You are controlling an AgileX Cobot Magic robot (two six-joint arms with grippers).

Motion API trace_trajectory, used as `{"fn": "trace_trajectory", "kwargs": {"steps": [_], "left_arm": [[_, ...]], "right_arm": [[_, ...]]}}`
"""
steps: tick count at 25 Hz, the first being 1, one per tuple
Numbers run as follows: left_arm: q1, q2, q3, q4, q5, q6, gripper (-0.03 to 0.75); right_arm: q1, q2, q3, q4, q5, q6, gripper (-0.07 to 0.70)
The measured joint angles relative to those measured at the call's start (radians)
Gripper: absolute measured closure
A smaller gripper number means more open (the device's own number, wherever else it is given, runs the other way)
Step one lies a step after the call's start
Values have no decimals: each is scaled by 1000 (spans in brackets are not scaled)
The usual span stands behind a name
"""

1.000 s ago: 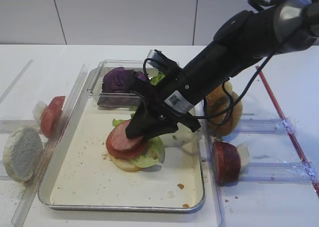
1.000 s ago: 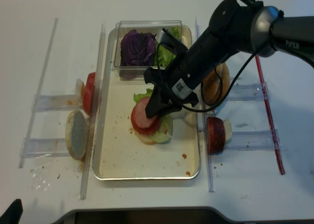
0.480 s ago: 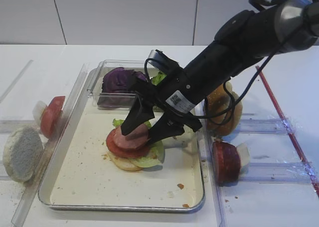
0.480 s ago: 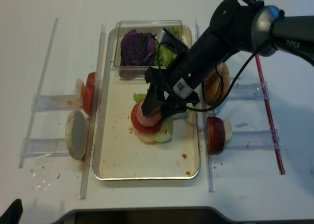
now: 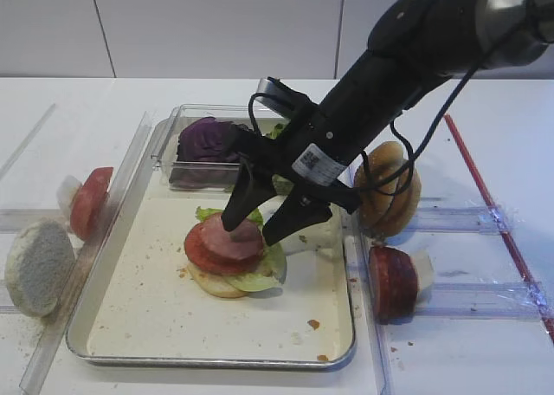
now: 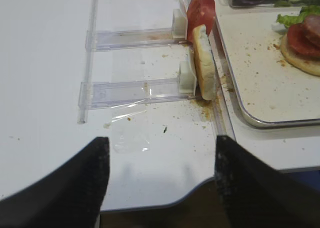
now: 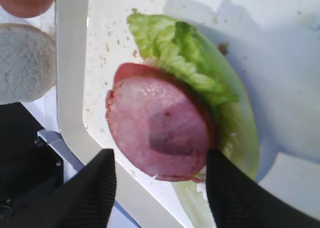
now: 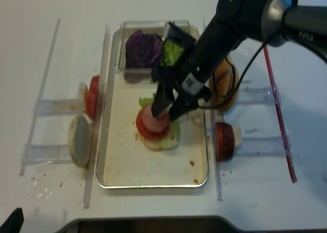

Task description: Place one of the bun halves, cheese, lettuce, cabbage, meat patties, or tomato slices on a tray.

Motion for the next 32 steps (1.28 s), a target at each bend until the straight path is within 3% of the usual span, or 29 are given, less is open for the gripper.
{"fn": "trace_trajectory", "kwargs": {"steps": [5,14,19,32], "left_arm": [[0,0,0,0,0,0,283],[0,0,0,0,0,0,283],[0,0,0,0,0,0,283],[0,0,0,0,0,0,283]], "right_arm": [[0,0,-47,-76,17,58,207],[0,0,-207,-313,115,258,207],[0,-2,-292,-425,128,365,207],[0,-55,-351,-548,142,436,207]]}}
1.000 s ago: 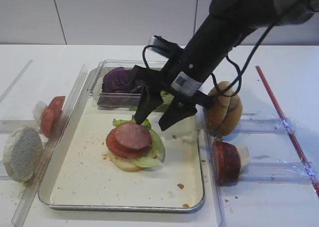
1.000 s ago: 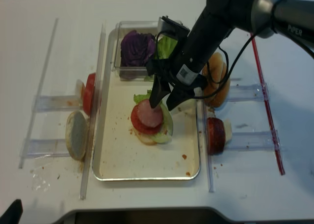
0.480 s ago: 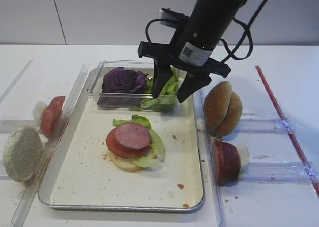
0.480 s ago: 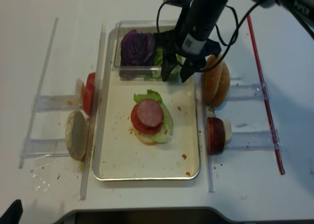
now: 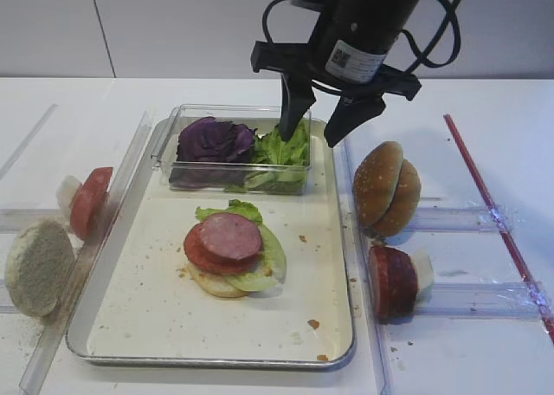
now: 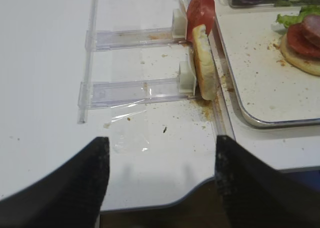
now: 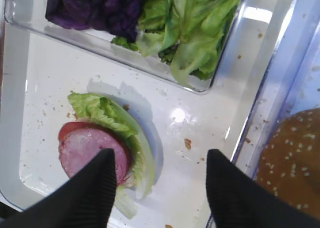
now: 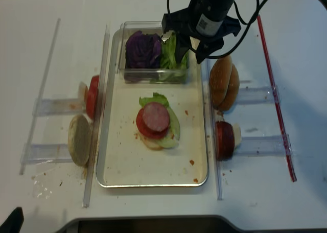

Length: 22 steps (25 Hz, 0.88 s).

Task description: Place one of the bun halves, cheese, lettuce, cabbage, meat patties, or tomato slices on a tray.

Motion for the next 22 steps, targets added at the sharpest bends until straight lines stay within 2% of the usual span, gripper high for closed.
{"fn": "trace_trajectory", "kwargs": {"steps": [4,13,22], "left_arm": [[0,0,0,0,0,0,283],[0,0,0,0,0,0,283],[0,0,0,0,0,0,283]], "right_arm": [[0,-23,-1,-18,2,4,207],[-8,-80,-1,-166,8,10,207],[-174,-165,73,-164,10,-26,207]]}}
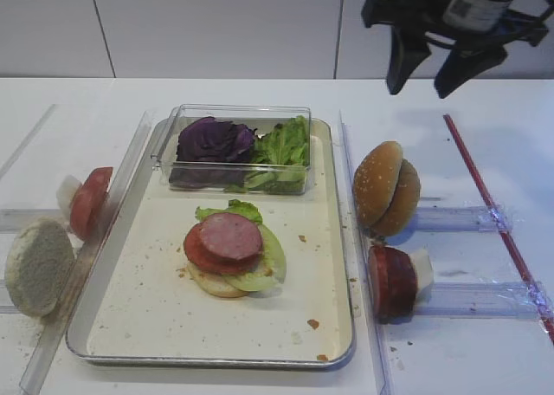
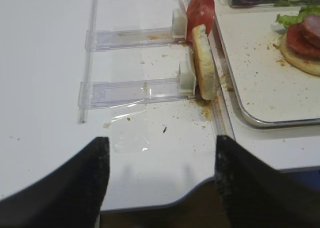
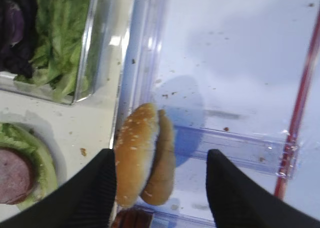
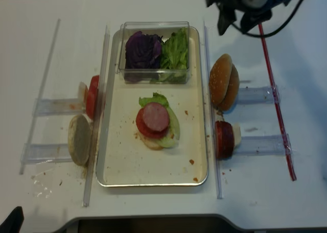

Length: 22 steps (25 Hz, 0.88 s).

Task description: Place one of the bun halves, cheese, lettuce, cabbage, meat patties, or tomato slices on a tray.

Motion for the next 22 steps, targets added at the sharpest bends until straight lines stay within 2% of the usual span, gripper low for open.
{"fn": "trace_trajectory", "kwargs": {"steps": [8,14,22], "left_arm": [[0,0,0,0,0,0,283],[0,0,0,0,0,0,283],[0,0,0,0,0,0,283]], "right_arm": [[-173,-114,94,-45,0,-44,207],[-183,-177,164,-111,1,-71,207],[-183,-306,351,-107,1,-77,207]]}}
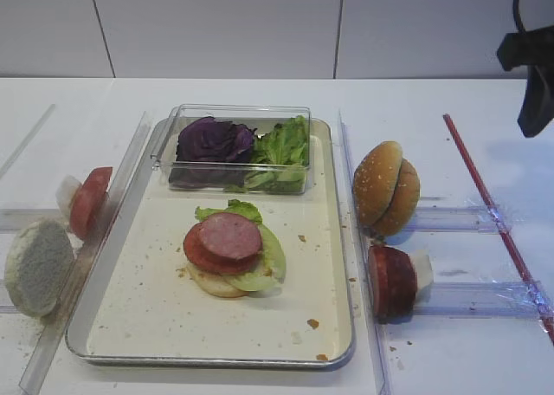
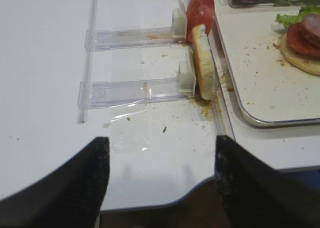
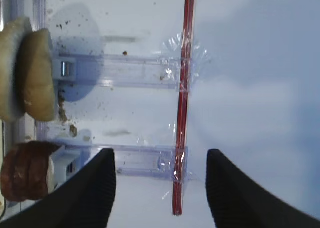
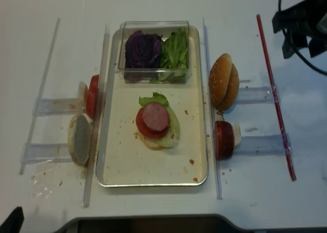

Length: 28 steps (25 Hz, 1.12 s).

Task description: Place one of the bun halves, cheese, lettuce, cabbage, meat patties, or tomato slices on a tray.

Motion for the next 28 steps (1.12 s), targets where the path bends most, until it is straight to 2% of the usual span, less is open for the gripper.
{"fn": "trace_trajectory", "kwargs": {"steps": [12,18,28], "left_arm": [[0,0,0,0,0,0,283],[0,0,0,0,0,0,283],[0,0,0,0,0,0,283]], "right_arm": [[-2,-320,322,2,0,-19,207],[-2,-521,457,2,0,-94,207],[-2,-864,495,2,19,-148,207]]}}
